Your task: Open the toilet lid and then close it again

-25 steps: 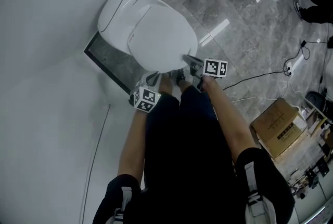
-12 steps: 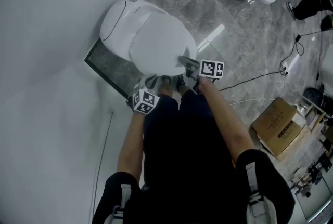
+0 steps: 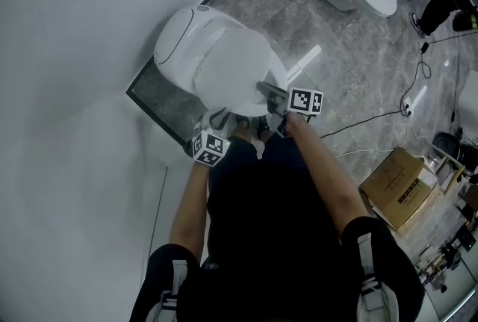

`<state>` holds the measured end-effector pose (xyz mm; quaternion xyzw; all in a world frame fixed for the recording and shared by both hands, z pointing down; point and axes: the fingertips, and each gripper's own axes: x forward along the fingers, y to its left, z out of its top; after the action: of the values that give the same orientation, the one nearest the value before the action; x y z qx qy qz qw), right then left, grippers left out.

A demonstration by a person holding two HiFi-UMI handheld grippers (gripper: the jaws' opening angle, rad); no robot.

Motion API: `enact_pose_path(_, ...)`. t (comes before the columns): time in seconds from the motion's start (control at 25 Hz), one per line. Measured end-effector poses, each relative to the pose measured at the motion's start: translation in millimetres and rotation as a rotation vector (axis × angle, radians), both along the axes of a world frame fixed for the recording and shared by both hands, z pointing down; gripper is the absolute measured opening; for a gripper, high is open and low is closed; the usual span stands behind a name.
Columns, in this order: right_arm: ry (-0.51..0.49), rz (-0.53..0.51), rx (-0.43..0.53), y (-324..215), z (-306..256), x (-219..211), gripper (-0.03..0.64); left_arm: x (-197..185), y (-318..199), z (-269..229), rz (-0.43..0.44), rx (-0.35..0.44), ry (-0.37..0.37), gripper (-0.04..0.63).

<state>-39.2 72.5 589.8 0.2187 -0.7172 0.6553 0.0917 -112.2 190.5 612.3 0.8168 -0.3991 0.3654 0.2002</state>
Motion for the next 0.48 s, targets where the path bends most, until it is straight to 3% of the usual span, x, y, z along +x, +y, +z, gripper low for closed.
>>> enact_pose_path(0.32, -0.021, 0.016, 0.017, -12, -20, -29, 0.054, -13, -16, -20, 0.080, 0.048, -0.024, 0.081)
enact_pose_path(0.48, -0.045, 0.029, 0.023, -22, -28, -43, 0.057, -21, -28, -21, 0.082, 0.064, -0.096, 0.100)
